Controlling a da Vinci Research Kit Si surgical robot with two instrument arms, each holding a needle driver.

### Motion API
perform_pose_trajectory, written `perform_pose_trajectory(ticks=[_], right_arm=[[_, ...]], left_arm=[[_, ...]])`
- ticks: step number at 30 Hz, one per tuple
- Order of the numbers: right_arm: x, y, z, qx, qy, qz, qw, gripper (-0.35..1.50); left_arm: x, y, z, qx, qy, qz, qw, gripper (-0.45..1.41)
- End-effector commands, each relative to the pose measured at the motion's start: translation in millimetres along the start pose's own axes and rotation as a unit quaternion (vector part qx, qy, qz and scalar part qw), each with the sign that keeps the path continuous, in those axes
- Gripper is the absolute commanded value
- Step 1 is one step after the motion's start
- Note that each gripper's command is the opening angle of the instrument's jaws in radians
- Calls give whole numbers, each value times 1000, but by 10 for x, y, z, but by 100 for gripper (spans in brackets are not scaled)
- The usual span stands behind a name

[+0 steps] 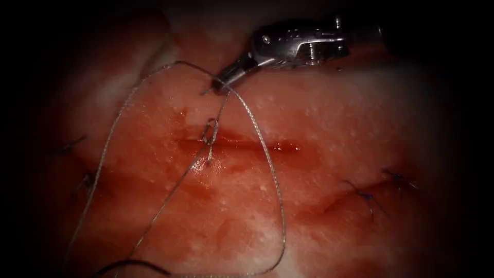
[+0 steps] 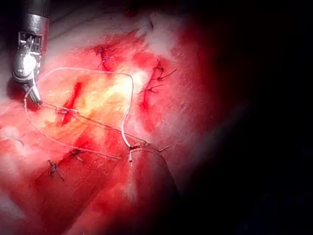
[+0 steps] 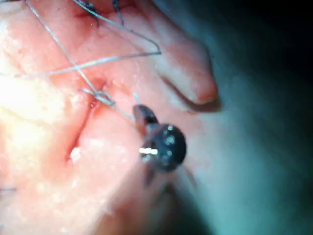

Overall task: Wound Closure
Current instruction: Pull the left gripper down and move the right gripper up to tighten the knot.

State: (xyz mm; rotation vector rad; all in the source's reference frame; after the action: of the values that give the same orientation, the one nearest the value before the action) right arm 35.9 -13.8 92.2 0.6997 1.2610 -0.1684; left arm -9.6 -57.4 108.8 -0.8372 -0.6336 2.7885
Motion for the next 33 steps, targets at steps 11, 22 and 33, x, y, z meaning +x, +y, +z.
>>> perform_pose_trajectory(ticks=[11,22,33], right_arm=[[-4,5,-1,-10,-2,3,1000,-35],[-4,5,-2,-15,-1,5,1000,-35],[-15,14,-13,-52,-16,23,998,-35]], left_arm=[[5,28,4,-2,0,2,1000,-33],[3,62,6,-9,0,6,1000,-38],[3,72,5,-11,0,8,1000,-43]])
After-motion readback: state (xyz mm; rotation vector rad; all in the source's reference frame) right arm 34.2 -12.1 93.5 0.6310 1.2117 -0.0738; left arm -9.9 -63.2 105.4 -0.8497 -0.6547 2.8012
